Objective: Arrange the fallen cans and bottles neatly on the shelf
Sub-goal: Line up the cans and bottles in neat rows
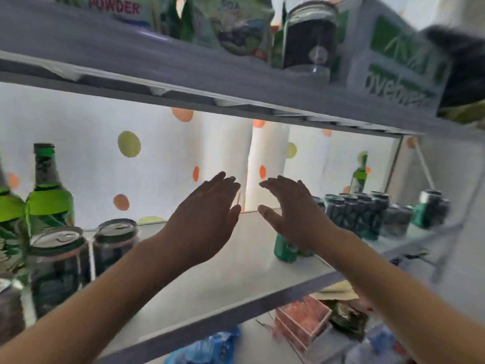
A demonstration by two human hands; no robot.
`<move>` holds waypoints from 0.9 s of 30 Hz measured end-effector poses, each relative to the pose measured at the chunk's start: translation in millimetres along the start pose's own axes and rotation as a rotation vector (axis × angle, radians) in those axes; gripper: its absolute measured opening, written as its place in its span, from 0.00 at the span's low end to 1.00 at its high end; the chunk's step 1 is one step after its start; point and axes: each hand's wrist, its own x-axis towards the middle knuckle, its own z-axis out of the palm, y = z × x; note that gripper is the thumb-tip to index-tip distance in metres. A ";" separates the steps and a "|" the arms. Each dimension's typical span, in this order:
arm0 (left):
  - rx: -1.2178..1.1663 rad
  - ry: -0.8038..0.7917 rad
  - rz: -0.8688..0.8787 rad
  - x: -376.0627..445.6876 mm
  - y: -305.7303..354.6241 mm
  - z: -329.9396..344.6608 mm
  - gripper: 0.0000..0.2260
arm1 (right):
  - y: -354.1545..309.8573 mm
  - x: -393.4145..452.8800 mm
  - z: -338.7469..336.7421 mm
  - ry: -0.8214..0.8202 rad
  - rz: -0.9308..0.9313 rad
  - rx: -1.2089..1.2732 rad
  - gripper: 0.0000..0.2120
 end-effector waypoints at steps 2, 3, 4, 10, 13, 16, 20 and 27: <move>-0.036 -0.019 0.040 18.8 31.6 16.0 0.22 | 35.7 -18.9 -19.6 0.005 0.054 0.000 0.24; -0.059 -0.026 0.055 28.4 49.8 24.0 0.21 | 55.0 -29.1 -29.1 0.010 0.075 0.001 0.24; -0.079 -0.029 0.069 38.1 68.3 31.1 0.21 | 73.2 -38.7 -38.3 0.014 0.093 -0.004 0.24; -0.150 -0.033 0.124 96.4 187.5 94.5 0.20 | 189.8 -97.8 -75.4 0.045 0.205 0.010 0.26; -0.187 -0.057 0.168 129.1 254.0 134.0 0.20 | 257.1 -127.0 -91.8 0.065 0.253 -0.009 0.26; -0.180 -0.073 0.218 158.0 301.6 167.6 0.20 | 317.0 -148.6 -108.5 0.097 0.303 0.004 0.25; -0.131 -0.074 0.266 193.5 347.9 205.8 0.22 | 388.6 -165.1 -114.8 0.104 0.312 0.025 0.25; -0.008 -0.096 0.321 247.6 394.1 263.7 0.23 | 476.7 -153.9 -82.1 0.143 0.293 0.129 0.23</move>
